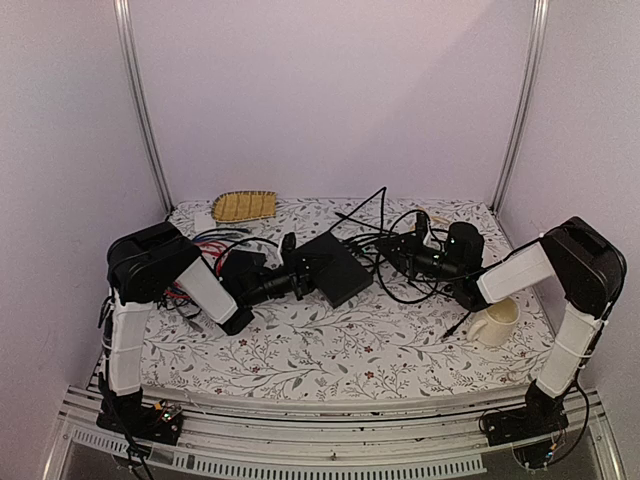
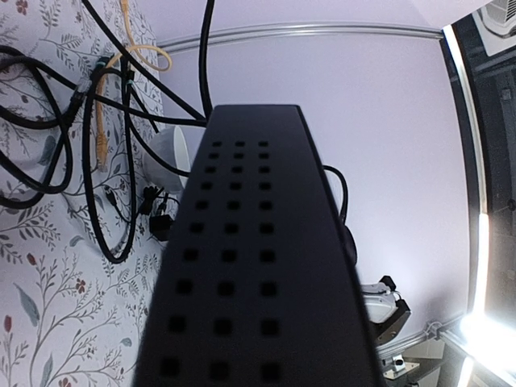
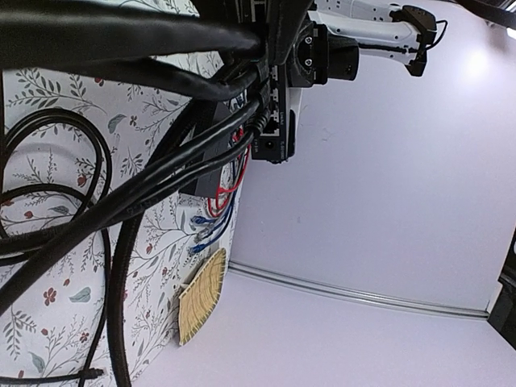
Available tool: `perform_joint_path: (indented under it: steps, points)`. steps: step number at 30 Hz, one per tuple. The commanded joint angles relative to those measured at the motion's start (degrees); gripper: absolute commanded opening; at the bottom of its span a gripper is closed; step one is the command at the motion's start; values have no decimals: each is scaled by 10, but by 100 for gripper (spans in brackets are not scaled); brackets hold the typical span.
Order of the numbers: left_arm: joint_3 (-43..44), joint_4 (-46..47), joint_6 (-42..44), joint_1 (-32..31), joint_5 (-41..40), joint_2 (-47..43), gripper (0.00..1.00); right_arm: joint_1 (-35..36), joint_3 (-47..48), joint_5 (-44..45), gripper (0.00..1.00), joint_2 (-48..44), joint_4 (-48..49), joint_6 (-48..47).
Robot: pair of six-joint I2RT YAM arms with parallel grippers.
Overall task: Pull the plug from the switch port
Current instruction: Pull the connector from the switch port, then place the connector at the corner of the board.
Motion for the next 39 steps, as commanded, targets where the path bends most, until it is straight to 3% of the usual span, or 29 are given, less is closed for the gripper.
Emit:
perform_joint_path:
  steps: [1,10,23,28,39]
  points:
    - [0,136,2,1,-5,-9,0,-1,-8,9,1,-28,3,-15]
    - [-15,133,16,7,-39,-22,0,-19,-15,6,1,-129,-115,-69]
    - [-41,133,28,6,-116,-22,0,-110,-15,-25,1,-262,-240,-93]
    - [-43,146,25,0,-115,-18,0,-157,19,-50,1,-232,-267,-96]
    - [-53,143,28,-9,-101,-28,0,-199,127,-127,1,-43,-270,-68]
